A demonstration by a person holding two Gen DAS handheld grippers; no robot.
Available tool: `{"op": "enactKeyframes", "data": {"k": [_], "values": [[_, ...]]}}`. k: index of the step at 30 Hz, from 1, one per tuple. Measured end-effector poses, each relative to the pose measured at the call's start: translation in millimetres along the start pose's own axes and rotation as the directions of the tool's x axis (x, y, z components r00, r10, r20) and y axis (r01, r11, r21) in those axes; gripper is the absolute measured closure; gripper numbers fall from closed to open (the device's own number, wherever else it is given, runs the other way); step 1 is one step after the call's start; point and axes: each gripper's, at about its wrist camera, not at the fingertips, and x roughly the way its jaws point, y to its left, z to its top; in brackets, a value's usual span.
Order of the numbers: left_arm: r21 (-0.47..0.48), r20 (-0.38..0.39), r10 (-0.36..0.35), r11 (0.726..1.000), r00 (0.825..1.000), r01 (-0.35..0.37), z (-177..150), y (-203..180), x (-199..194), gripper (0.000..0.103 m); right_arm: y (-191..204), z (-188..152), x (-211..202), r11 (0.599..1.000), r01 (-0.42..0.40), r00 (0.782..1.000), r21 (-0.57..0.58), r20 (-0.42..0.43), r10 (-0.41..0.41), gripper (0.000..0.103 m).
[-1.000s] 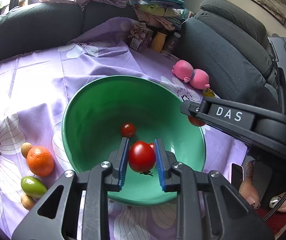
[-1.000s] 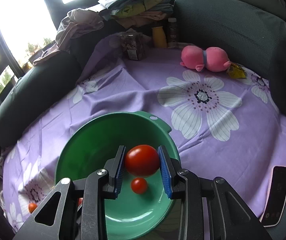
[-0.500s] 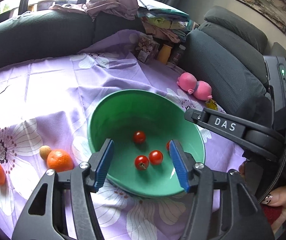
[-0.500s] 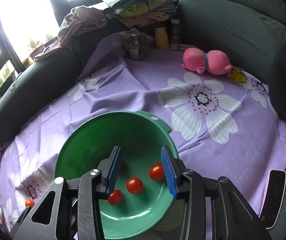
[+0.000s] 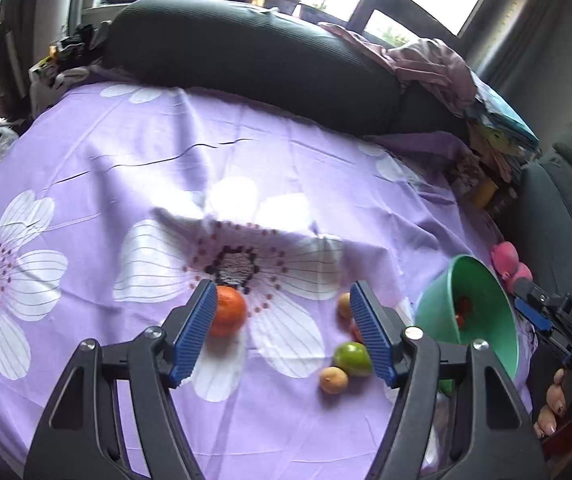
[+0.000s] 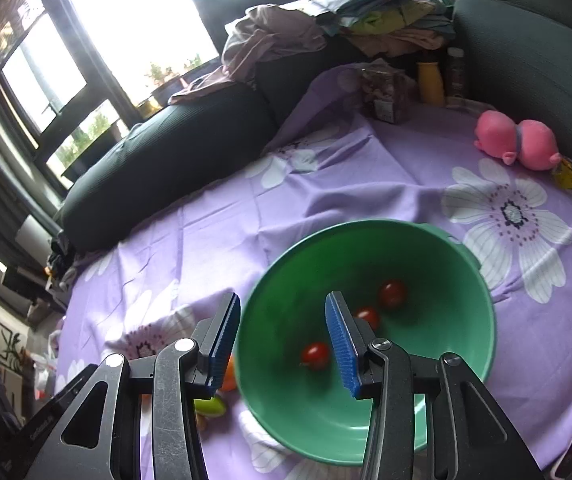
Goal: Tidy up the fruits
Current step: 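Grasp a tangerine on the cloth with the right tool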
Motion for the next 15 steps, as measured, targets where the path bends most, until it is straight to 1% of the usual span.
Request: {"op": "enactKeyframes", "data": {"k": [2,4,6,8,10,12,15], "values": [[-0.053,-0.027,0.042,0.998,0.999,-0.044,2,19,4,0.034,15,-3,11,0.999,-0.034,0.999,-0.029,-0.039,0.033,0.058],[-0.085,-0.065,0.064,0.994,0.996,-0.069,3,30,11,0.034,32,-7,24,0.996,-0.064,0.995,-0.059,-0.085,0.059,0.058],[-0.098,-0.103,0.078,0.991,0.992,-0.088,1,36,17,0.035,49,-11,39,0.991,-0.1,0.987,-0.085,-0.131,0.088,0.058],[-0.088,-0.131,0.077,0.992,0.988,-0.089,-2,33,27,0.035,65,-16,53,0.984,-0.151,0.975,-0.094,-0.178,0.132,0.058],[-0.074,-0.158,0.065,0.994,0.985,-0.078,-4,33,36,0.035,80,-21,68,0.972,-0.218,0.955,-0.09,-0.226,0.194,0.058],[-0.07,-0.191,0.055,0.995,0.98,-0.069,-8,31,46,0.036,95,-27,83,0.956,-0.28,0.929,-0.085,-0.275,0.248,0.058],[-0.056,-0.226,0.06,0.996,0.972,-0.074,-13,27,58,0.036,114,-38,105,0.939,-0.332,0.894,-0.089,-0.348,0.283,0.058]]}}
